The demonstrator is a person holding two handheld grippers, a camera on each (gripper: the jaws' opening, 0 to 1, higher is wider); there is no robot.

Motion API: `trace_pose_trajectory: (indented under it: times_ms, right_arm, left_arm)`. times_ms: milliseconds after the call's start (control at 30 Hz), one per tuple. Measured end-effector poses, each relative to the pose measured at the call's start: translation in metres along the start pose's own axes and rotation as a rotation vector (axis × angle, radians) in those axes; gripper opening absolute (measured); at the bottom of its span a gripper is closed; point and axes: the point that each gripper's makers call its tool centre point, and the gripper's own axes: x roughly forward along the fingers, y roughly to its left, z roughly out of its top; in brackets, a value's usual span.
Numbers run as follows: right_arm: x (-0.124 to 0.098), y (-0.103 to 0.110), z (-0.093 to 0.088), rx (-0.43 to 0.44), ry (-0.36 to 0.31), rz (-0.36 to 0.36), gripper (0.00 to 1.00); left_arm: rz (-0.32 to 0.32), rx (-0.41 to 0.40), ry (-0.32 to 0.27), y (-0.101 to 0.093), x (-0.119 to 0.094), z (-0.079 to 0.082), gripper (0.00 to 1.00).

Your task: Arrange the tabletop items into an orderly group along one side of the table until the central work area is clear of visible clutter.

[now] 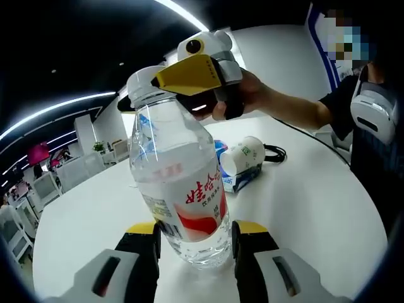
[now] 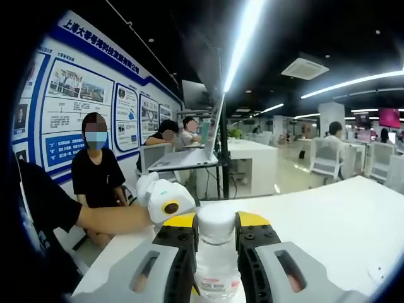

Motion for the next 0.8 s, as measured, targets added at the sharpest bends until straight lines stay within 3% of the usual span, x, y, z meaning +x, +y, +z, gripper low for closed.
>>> trace_pose_trajectory:
  times_ms: [800]
  right_arm:
    - [-0.005, 0.012, -0.008, 0.012, -0.002, 0.015, 0.21]
  left_arm:
    - [0.003, -0.001, 0.011, -0.001, 0.003, -0.004, 0.43]
